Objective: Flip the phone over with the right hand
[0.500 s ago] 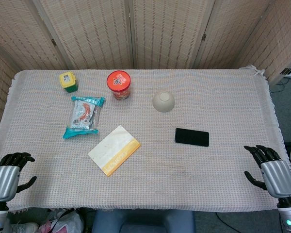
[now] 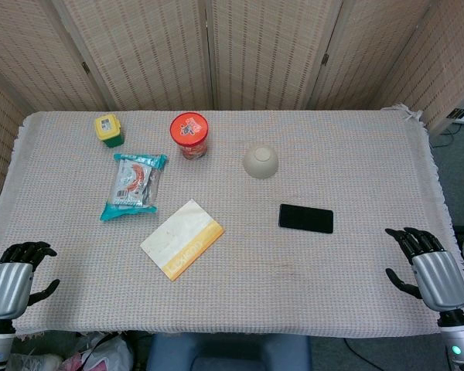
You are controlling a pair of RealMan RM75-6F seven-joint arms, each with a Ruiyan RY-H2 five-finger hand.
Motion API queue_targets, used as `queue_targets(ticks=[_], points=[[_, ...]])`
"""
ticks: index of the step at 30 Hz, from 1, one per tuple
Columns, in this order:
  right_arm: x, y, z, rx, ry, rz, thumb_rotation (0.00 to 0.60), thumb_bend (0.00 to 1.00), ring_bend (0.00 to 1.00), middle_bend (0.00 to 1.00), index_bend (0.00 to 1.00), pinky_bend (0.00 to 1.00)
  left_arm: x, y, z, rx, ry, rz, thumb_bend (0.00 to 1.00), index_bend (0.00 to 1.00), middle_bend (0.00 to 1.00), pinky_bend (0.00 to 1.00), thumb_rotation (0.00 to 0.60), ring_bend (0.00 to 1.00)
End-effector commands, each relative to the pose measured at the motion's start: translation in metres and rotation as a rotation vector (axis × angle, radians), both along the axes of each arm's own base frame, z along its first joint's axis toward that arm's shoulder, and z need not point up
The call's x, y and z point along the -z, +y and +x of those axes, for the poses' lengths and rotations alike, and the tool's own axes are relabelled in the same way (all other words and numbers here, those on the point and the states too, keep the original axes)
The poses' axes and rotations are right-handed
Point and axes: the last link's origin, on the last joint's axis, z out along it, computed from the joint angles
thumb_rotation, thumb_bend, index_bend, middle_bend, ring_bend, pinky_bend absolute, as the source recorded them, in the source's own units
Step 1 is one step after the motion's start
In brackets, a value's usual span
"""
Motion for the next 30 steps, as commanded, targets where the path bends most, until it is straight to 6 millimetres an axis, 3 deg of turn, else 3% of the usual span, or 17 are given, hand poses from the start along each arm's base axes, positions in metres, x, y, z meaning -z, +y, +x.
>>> queue_targets(ticks=[1, 9, 15, 23, 30], points=[[0.006, -0.005, 0.001, -0.001, 0.001, 0.015, 0.6, 0.21, 0.2, 0.28, 0.2, 0.22, 0.001, 0.0, 0.0, -0.003, 0.004, -0.003, 0.2, 0.41, 0.33, 0.26, 0.6, 0.27], [0.03, -0.04, 0.016, -0.026, 0.013, 0.076, 0.6, 0.28, 0.21, 0.28, 0.2, 0.22, 0.002, -0.001, -0.004, -0.013, -0.002, -0.007, 0.2, 0.41, 0.33, 0.26, 0.6, 0.27], [0.058, -0.077, 0.026, -0.027, 0.029, 0.129, 0.6, 0.3, 0.22, 0.29, 0.2, 0.22, 0.003, -0.002, -0.007, -0.02, -0.004, -0.011, 0.2, 0.41, 0.33, 0.26, 0.6, 0.27], [0.103, -0.125, 0.032, -0.002, 0.067, 0.202, 0.6, 0.19, 0.24, 0.32, 0.26, 0.22, 0.002, -0.002, -0.01, -0.028, -0.004, -0.012, 0.2, 0.41, 0.33, 0.26, 0.6, 0.27], [0.134, -0.152, 0.034, 0.034, 0.087, 0.228, 0.6, 0.14, 0.24, 0.33, 0.26, 0.22, 0.004, -0.002, -0.015, -0.047, 0.001, -0.021, 0.2, 0.41, 0.33, 0.26, 0.6, 0.27]])
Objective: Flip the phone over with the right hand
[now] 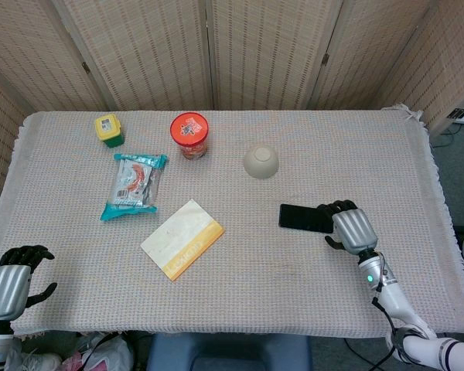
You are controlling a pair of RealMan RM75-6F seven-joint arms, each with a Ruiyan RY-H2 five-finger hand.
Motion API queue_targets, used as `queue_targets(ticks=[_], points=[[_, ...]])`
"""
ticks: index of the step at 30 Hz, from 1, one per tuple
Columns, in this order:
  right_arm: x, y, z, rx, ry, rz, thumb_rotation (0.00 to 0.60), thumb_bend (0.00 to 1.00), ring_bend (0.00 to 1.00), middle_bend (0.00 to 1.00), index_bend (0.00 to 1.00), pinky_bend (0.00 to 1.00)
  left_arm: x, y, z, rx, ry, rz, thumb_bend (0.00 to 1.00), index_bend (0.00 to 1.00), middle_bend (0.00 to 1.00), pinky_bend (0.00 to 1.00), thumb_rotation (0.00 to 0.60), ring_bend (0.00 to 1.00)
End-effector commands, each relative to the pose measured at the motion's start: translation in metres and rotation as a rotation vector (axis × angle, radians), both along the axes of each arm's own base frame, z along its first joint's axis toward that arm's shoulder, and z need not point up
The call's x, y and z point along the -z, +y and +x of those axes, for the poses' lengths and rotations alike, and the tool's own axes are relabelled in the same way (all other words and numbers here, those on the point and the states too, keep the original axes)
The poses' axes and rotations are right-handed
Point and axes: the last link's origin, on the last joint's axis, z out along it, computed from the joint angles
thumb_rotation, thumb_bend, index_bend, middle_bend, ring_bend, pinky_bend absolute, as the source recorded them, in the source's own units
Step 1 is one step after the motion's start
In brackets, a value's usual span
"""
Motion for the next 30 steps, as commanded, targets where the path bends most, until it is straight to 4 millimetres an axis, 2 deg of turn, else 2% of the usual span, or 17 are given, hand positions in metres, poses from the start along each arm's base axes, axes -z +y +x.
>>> queue_targets(ticks=[1, 20, 30], points=[[0.014, -0.015, 0.004, 0.018, -0.002, 0.007, 0.6, 0.14, 0.24, 0.33, 0.27, 0.22, 0.0, 0.0, -0.001, -0.005, 0.0, 0.001, 0.2, 0.41, 0.33, 0.26, 0.6, 0.27], [0.047, -0.039, 0.009, 0.027, 0.04, 0.043, 0.6, 0.11, 0.24, 0.33, 0.27, 0.22, 0.0, 0.0, -0.006, -0.021, 0.006, -0.005, 0.2, 0.41, 0.33, 0.26, 0.6, 0.27], [0.055, -0.043, 0.013, 0.019, 0.048, 0.043, 0.6, 0.09, 0.24, 0.33, 0.27, 0.22, -0.002, 0.0, -0.008, -0.026, 0.007, -0.003, 0.2, 0.41, 0.33, 0.26, 0.6, 0.27]])
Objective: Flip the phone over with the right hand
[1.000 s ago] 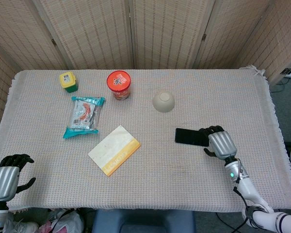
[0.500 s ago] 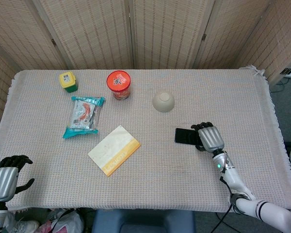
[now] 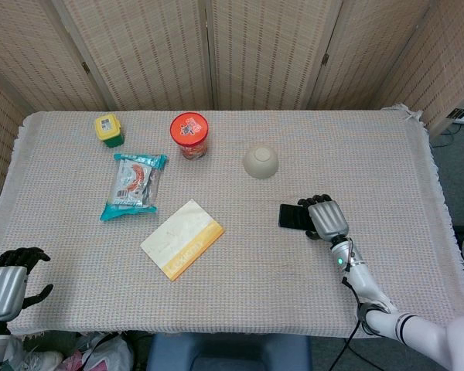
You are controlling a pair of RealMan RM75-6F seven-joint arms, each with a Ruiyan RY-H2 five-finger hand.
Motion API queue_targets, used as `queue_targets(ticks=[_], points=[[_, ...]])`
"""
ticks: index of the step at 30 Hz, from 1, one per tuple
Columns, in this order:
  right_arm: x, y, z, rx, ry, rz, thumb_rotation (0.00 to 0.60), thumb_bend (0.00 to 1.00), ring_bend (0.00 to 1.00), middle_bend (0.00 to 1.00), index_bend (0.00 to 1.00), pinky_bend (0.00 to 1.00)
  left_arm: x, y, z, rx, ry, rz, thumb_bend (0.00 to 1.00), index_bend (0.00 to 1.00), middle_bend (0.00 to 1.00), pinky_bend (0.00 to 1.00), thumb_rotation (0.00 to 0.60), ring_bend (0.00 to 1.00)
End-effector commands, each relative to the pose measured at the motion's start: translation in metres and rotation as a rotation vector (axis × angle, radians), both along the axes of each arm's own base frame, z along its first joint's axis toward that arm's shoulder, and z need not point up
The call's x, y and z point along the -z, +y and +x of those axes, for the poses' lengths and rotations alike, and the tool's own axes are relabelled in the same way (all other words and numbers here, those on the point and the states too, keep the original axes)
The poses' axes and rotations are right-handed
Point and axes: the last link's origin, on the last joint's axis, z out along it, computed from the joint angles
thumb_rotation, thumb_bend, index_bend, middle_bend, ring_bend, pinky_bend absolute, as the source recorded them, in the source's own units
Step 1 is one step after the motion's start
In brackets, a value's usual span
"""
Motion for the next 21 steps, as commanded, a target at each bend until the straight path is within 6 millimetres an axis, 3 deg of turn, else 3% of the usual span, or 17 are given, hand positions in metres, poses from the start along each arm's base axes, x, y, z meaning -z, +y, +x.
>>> queue_targets(ticks=[1, 21], points=[[0.0019, -0.001, 0.0007, 0.0, 0.0, -0.001, 0.6, 0.09, 0.24, 0.33, 0.27, 0.22, -0.0004, 0.0005, 0.0003, 0.003, 0.0, 0.001, 0.2, 0.41, 0.33, 0.26, 0.6, 0.27], [0.0111, -0.0078, 0.0034, 0.009, 0.012, 0.015, 0.6, 0.08, 0.24, 0.33, 0.27, 0.22, -0.0022, 0.0003, -0.0034, -0.006, 0.003, 0.005, 0.2, 0.41, 0.33, 0.26, 0.6, 0.27]])
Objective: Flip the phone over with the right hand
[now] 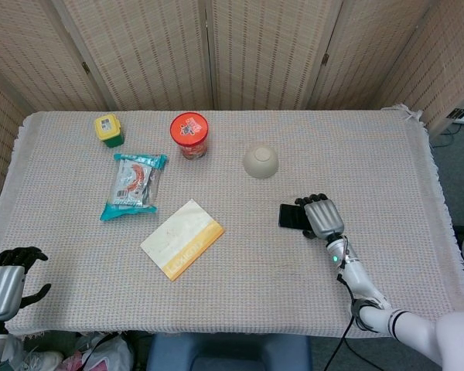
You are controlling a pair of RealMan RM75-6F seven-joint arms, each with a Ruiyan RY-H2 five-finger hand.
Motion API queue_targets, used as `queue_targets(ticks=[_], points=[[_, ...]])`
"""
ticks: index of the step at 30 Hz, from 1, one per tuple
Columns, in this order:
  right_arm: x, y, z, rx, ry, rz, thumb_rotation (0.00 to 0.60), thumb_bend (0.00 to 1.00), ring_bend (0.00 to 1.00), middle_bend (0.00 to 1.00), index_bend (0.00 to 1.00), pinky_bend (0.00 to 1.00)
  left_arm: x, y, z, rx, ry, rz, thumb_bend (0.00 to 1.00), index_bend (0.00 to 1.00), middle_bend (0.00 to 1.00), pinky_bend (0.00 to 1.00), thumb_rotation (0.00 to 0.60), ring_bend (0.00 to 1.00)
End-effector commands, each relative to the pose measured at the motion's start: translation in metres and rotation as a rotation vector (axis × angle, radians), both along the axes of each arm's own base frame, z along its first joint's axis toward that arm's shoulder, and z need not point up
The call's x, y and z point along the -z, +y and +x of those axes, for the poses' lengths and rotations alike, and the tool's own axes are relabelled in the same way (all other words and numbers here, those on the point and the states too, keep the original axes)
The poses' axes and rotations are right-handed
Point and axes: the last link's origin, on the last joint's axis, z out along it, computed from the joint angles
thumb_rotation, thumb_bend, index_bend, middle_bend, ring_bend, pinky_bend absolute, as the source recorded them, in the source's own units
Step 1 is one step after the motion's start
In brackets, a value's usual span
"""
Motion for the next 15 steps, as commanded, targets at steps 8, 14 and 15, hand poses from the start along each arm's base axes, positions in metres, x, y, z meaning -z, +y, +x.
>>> queue_targets(ticks=[8, 14, 15], points=[[0.0029, -0.0006, 0.0013, -0.006, 0.008, 0.009, 0.6, 0.11, 0.24, 0.33, 0.27, 0.22, 0.0, -0.0004, -0.0001, -0.002, 0.002, 0.0, 0.2, 0.41, 0.33, 0.26, 0.6, 0.27], [0.0045, -0.0018, 0.0017, -0.001, 0.003, 0.012, 0.6, 0.18, 0.24, 0.33, 0.29, 0.22, -0.0012, -0.0009, -0.0006, -0.005, 0.005, 0.004, 0.2, 0.41, 0.33, 0.26, 0.6, 0.27], [0.0046, -0.0019, 0.0016, -0.001, 0.002, 0.014, 0.6, 0.2, 0.24, 0.33, 0.29, 0.22, -0.0013, -0.001, -0.0005, -0.005, 0.004, 0.004, 0.2, 0.41, 0.33, 0.26, 0.6, 0.27]])
